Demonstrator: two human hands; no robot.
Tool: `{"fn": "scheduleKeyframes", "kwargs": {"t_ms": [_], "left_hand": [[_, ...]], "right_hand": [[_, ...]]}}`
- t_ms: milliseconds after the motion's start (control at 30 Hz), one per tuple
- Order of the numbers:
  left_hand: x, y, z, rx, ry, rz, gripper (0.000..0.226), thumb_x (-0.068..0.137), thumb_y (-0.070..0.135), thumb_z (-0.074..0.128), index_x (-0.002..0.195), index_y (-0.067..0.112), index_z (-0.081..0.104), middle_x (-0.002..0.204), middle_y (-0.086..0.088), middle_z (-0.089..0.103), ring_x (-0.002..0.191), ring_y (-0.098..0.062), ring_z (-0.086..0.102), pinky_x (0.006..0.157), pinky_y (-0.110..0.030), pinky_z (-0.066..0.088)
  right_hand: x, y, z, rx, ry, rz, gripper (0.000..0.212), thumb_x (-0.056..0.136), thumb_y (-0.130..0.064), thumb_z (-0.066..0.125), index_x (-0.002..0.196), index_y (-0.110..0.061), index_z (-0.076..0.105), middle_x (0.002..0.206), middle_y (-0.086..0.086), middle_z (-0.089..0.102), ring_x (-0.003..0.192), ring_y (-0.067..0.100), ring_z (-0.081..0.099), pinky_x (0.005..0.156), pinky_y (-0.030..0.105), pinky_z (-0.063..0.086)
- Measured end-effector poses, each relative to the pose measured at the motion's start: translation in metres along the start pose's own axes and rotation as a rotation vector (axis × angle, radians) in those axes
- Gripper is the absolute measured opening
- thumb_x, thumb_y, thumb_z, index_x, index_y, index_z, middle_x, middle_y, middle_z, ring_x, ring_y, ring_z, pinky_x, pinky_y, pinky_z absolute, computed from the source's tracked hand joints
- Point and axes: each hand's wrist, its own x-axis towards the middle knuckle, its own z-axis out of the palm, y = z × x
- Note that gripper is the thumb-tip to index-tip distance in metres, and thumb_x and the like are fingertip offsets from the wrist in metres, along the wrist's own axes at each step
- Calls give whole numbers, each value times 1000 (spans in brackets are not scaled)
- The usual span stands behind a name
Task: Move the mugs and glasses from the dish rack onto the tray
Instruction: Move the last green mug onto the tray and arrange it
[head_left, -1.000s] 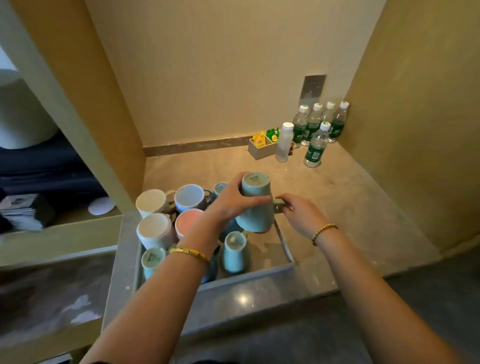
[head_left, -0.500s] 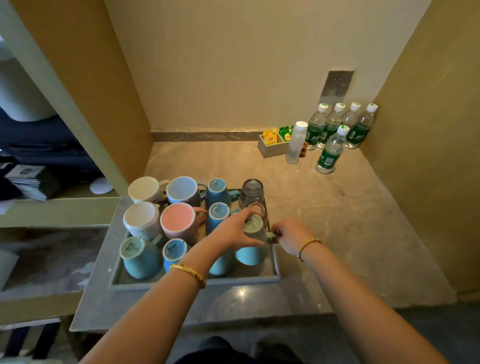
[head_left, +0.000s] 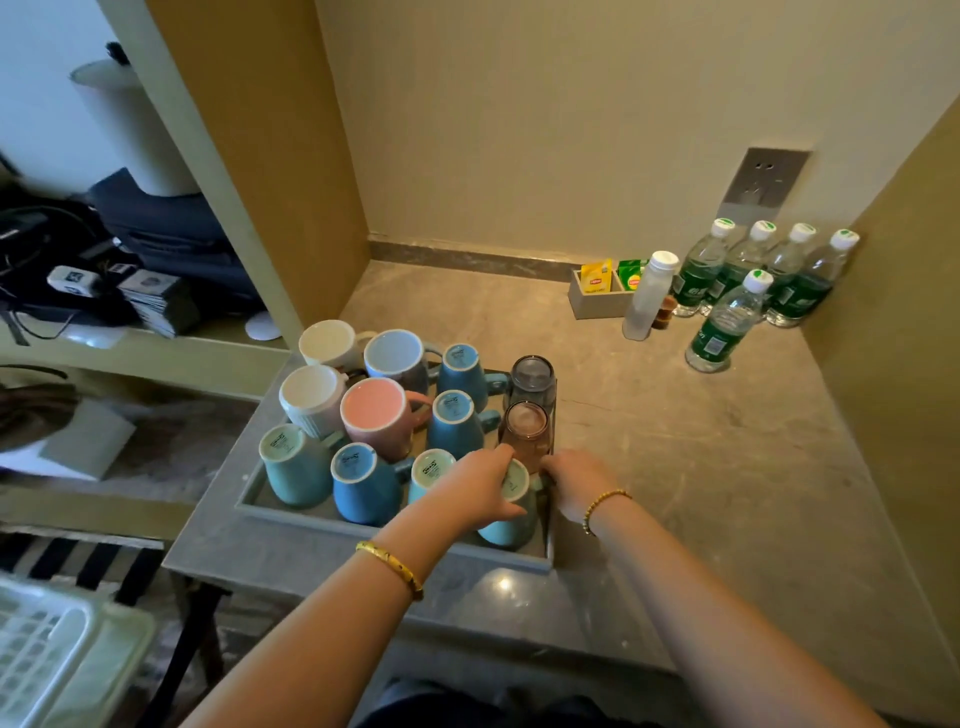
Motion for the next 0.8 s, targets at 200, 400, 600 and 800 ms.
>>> {"fn": "scheduleKeyframes", "kwargs": {"t_ms": [200,400,600,800], "left_hand": [[-1,2,15,60,-13,-117,58,74,40,74,117,15,44,115,-6,58,102,-21,57,87,-34,50],[0,3,21,65,10,-137,60,75,44,72,119,17,43,115,-5,57,101,-19,57,84,-30,49],[0,3,26,44,34,-165,63,76,46,70,123,18,40,121,-5,56,107,-19,57,86,-30,48],[1,5,28,38,43,-189,69,77,49,68,129,17,37,128,-6,54,114,-22,55,90,-33,48]], "right_hand": [[4,6,5,-7,67,-15,27,85,-9,55,110,-16,61,112,8,57,111,26,47,91,34,43],[2,14,7,15,32,-1,29,88,-16,54,116,-22,60,112,7,54,112,26,44,90,33,41],[4,14,9,150,147,8,27,90,-15,49,115,-19,61,111,6,56,108,23,47,88,32,41],[13,9,-17,569,533,93,16,92,-13,47,107,-13,53,106,4,51,98,21,53,75,25,42]]}}
